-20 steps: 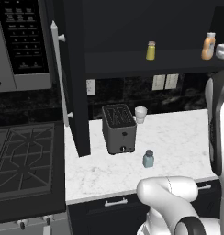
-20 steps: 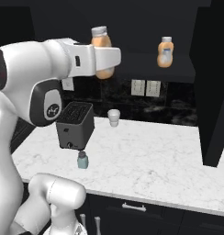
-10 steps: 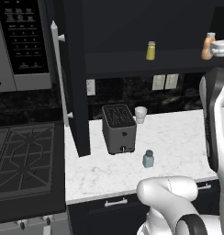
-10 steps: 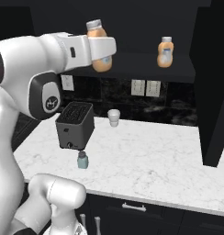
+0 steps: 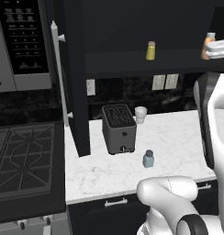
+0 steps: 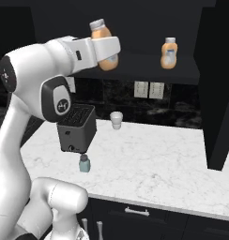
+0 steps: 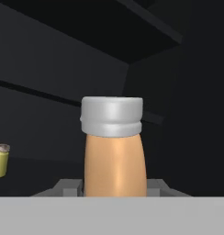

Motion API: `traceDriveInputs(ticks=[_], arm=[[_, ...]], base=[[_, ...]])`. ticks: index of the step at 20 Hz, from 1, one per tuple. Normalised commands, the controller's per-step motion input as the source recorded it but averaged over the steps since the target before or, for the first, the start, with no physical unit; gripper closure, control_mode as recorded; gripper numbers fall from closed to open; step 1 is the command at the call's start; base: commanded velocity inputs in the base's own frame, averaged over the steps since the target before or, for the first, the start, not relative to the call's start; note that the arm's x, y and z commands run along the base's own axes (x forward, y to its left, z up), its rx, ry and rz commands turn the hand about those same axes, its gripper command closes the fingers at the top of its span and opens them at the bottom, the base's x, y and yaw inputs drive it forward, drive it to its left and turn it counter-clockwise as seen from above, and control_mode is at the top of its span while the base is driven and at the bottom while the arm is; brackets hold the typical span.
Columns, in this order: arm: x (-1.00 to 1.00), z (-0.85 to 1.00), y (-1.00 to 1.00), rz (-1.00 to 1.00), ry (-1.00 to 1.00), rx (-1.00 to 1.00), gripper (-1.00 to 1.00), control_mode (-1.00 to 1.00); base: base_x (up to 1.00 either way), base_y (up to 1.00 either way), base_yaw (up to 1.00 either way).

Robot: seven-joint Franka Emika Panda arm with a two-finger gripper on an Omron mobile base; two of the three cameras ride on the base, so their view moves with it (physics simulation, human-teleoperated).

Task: Put the shaker and condiment bottle from the counter next to their counterparts in the cabinet.

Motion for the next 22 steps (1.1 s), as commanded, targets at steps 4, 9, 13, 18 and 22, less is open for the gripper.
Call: traceDriveInputs(ticks=[4,9,13,18,22], arm=[[0.14,0.0,0.0,-0.02,0.0,0.0,1.0,-1.0],[0.26,0.0,0.0,-0.01,0.0,0.0,1.0,-1.0],[0.36,0.0,0.0,0.0,0.0,0.0,1.0,-1.0],[0.37,-0.01,-0.01,0.0,0.0,0.0,1.0,-1.0],[0.2,-0.04,-0.11,0.01,0.0,0.05,1.0,-1.0]], base=[[0.0,0.0,0.0],[0.0,0.0,0.0],[0.0,0.0,0.0],[0.0,0.0,0.0],[0.0,0.0,0.0]])
